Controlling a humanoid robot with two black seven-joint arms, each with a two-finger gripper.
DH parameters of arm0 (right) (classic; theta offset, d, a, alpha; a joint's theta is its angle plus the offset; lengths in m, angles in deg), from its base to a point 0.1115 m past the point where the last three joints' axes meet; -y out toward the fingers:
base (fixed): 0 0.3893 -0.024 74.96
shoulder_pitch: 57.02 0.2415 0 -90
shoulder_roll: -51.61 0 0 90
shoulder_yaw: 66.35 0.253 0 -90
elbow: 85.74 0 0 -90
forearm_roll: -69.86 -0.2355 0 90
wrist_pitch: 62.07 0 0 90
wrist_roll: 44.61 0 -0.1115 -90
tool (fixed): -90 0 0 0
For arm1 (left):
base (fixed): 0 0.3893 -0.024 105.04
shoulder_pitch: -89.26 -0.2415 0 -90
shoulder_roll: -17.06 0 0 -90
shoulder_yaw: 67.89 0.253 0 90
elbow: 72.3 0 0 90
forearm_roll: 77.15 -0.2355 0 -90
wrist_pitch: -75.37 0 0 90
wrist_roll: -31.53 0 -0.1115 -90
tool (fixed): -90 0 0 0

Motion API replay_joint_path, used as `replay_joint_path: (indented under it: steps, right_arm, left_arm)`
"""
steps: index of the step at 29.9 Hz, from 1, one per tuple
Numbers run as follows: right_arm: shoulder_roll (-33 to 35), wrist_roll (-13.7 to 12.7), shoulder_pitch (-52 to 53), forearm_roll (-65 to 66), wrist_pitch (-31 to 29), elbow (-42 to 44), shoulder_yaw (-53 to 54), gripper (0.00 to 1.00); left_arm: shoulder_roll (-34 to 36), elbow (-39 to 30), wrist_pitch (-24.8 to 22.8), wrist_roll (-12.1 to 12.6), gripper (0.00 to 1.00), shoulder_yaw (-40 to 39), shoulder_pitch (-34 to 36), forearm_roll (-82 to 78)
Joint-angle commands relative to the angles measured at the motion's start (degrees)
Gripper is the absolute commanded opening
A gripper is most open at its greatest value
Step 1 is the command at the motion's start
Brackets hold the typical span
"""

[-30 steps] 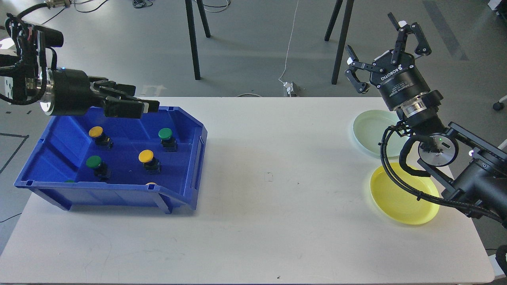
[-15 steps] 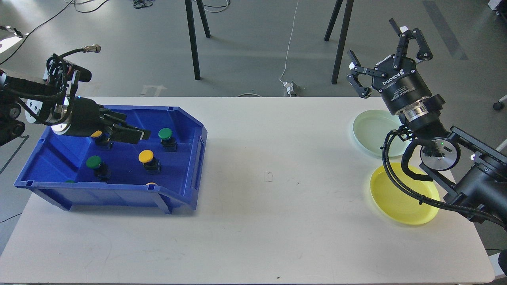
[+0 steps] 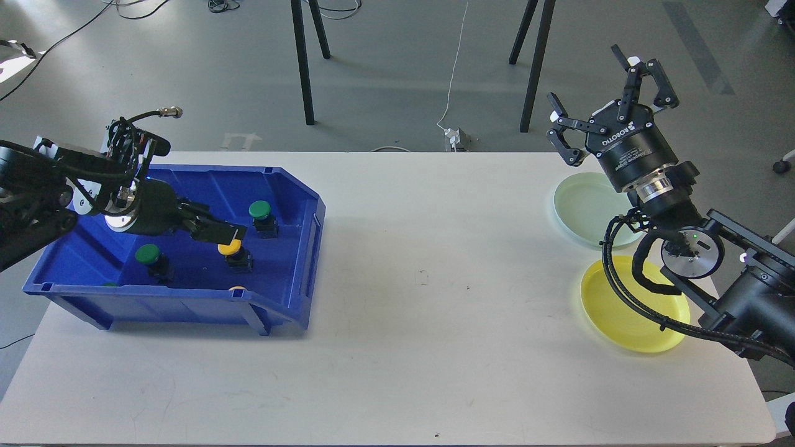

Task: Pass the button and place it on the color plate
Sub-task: 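Lower the left gripper into the bin toward a yellow button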

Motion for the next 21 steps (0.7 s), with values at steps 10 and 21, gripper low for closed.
replay_joint_path:
  steps: [10,21]
  right_arm:
    - [-0.01,0.0,-0.35,0.0,0.0,0.2,-0.01,0.99]
    - [0.08,0.0,-0.79,1.85,0.0,0.2,-0.01,0.99]
  left_arm:
    - [-1.85,1.77,0.0,0.0,0.99,0.0,-1.52,0.02]
    - [-6.34,5.38,0.0,0.0,0.98,0.09,-2.67,-0.15]
